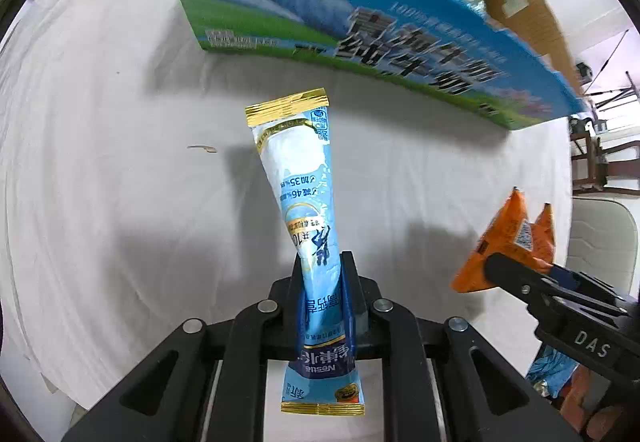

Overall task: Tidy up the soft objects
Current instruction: 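Lower the blue stick and orange bag into the box and open both tools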

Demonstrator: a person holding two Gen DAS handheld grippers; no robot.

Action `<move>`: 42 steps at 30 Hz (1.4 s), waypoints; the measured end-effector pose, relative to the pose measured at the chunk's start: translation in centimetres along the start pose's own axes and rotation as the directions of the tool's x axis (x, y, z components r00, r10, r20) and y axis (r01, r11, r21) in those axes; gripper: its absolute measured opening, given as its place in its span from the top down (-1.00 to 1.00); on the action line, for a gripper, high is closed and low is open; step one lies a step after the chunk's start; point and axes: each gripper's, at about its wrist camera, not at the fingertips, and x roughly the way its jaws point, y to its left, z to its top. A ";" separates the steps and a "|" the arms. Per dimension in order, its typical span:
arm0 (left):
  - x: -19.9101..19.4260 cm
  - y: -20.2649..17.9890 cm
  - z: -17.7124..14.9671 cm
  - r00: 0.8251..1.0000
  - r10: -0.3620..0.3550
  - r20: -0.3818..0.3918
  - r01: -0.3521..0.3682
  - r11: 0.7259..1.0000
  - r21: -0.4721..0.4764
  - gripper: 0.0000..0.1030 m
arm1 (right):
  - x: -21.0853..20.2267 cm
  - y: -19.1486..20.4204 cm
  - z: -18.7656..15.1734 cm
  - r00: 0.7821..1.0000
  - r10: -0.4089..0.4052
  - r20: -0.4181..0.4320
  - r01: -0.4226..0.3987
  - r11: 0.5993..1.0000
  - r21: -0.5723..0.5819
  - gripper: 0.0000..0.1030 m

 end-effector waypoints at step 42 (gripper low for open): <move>-9.8 -0.3 21.9 0.972 -0.077 0.222 0.103 0.989 -0.109 0.76 | -15.3 4.6 15.3 0.968 0.026 0.251 0.003 0.993 -0.115 -0.20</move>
